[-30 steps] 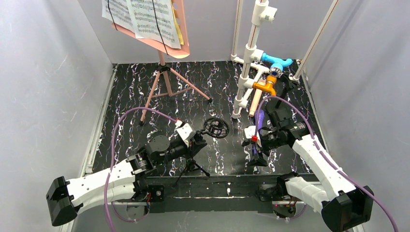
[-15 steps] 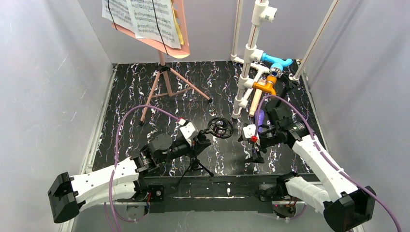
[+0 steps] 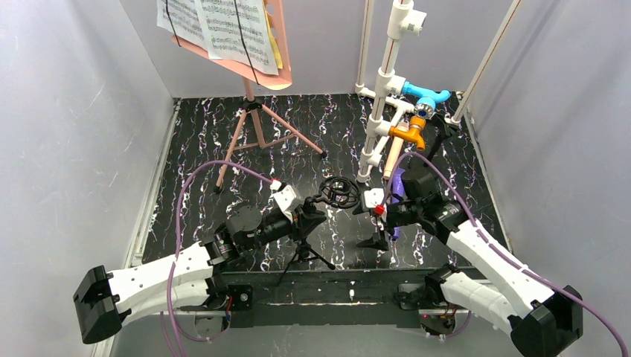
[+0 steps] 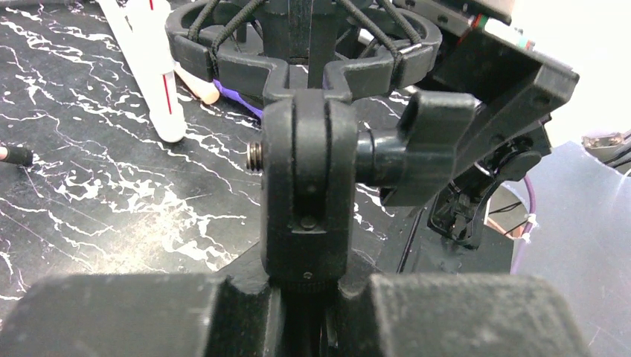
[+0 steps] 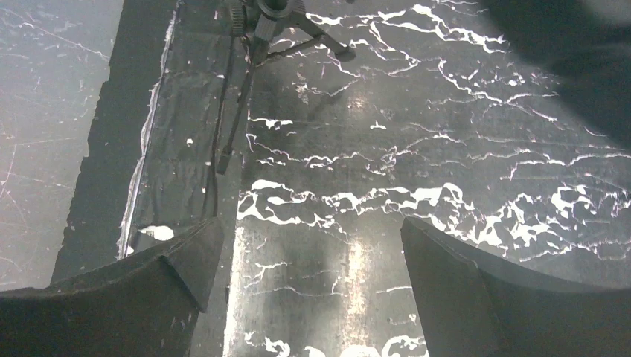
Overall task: Pack up the instrument practice props
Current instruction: Unscrew the knob on the microphone stand.
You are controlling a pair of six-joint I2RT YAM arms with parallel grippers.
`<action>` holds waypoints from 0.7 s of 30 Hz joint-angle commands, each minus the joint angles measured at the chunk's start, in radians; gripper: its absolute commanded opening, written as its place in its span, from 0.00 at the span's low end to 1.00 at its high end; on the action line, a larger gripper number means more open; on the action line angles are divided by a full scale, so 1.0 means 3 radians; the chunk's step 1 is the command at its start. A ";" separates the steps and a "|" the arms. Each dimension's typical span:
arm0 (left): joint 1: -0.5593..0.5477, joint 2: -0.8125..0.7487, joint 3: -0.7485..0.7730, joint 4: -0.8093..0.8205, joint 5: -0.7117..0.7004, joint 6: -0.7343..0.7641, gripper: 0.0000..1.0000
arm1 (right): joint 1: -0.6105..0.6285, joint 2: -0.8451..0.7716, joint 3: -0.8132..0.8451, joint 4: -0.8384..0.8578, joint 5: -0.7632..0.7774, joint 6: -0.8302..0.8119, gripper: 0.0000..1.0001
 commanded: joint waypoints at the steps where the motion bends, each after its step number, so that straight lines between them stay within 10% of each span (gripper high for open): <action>1: 0.0008 -0.0152 0.0129 0.0413 -0.0035 -0.0116 0.00 | 0.0292 -0.0210 -0.0245 0.1115 0.0132 0.0826 0.98; 21: 0.0002 0.0133 0.0338 0.1374 -0.0647 -0.0686 0.00 | 0.0477 -0.0062 -0.0449 0.3134 0.0572 0.3195 0.98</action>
